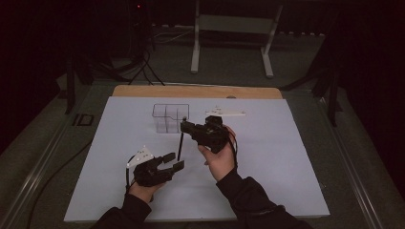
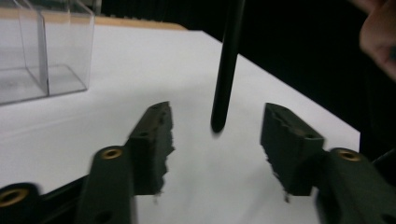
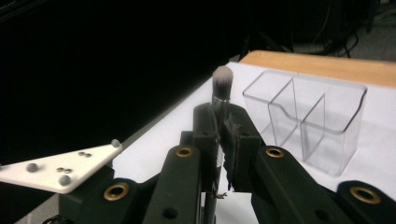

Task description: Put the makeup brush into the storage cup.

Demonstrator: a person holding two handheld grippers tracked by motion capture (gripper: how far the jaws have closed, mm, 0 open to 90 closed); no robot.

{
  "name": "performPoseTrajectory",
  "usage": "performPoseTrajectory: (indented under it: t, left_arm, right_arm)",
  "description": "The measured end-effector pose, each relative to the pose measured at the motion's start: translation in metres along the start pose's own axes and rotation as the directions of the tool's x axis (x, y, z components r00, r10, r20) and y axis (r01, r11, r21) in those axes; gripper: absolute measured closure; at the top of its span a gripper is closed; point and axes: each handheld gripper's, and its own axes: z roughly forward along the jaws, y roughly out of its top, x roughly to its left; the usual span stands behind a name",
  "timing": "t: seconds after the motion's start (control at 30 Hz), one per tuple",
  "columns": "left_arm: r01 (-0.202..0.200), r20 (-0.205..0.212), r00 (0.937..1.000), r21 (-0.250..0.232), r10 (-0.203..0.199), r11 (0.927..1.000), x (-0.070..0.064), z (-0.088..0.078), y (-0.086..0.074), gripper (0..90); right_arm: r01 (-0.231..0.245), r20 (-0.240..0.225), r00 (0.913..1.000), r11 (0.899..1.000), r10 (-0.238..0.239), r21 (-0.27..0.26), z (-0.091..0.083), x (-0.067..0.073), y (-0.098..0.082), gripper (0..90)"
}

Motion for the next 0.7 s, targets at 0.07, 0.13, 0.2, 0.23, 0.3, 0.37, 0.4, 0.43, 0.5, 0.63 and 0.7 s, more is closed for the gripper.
performPoseTrajectory:
  t: [0.07,0.13,0.2,0.23,0.3,0.37,0.4,0.43,0.5,0.63,0.7]
  left_arm:
    - [-0.007,-0.018,0.9998,0.007,0.007,1.0000,-0.001,0.001,0.000,38.0]
    - [-0.009,-0.020,0.9998,0.007,0.009,0.9999,-0.002,0.001,0.000,34.5]
    - [-0.015,-0.017,0.9997,0.023,0.016,0.9996,-0.002,0.001,0.000,30.5]
    - [-0.014,-0.024,0.9996,0.049,0.015,0.9987,-0.003,0.003,0.001,25.5]
    - [-0.017,-0.003,0.9998,0.071,0.018,0.9973,-0.002,0.003,-0.001,21.1]
    - [-0.031,-0.009,0.9994,0.086,0.032,0.9958,-0.003,0.004,-0.002,15.6]
    - [-0.031,-0.009,0.9994,0.086,0.032,0.9958,-0.003,0.004,-0.002,15.5]
    - [-0.023,-0.009,0.9997,0.074,0.024,0.9970,-0.003,0.004,-0.002,15.3]
    - [-0.022,-0.020,0.9995,0.071,0.023,0.9972,-0.002,0.003,-0.001,12.0]
    - [-0.034,-0.021,0.9991,0.079,0.036,0.9963,-0.001,0.002,0.000,9.2]
    - [-0.035,-0.031,0.9988,0.084,0.038,0.9958,-0.001,0.002,0.000,6.6]
  right_arm:
    - [0.058,0.002,0.9983,0.998,-0.058,-0.017,-0.003,0.000,0.007,84.0]
    - [0.068,0.003,0.9977,0.997,-0.068,-0.020,-0.005,0.000,0.009,84.1]
    - [0.100,0.012,0.9950,0.995,-0.099,-0.028,-0.006,0.001,0.014,84.1]
    - [0.122,0.012,0.9925,0.992,-0.121,-0.035,-0.007,0.001,0.018,84.0]
    - [0.138,0.023,0.9903,0.990,-0.137,-0.040,-0.009,0.000,0.022,84.1]
    - [0.148,0.023,0.9889,0.988,-0.147,-0.052,-0.010,0.000,0.027,84.1]
    - [0.155,0.024,0.9878,0.986,-0.154,-0.057,-0.011,0.000,0.029,84.1]
    - [0.161,0.021,0.9868,0.985,-0.160,-0.061,-0.011,0.000,0.032,84.1]
    - [0.169,0.021,0.9855,0.983,-0.168,-0.073,-0.011,-0.001,0.036,84.1]
    - [0.201,0.016,0.9797,0.977,-0.200,-0.077,-0.009,-0.001,0.044,84.1]
    - [0.209,0.017,0.9779,0.975,-0.208,-0.080,-0.007,-0.002,0.048,84.1]
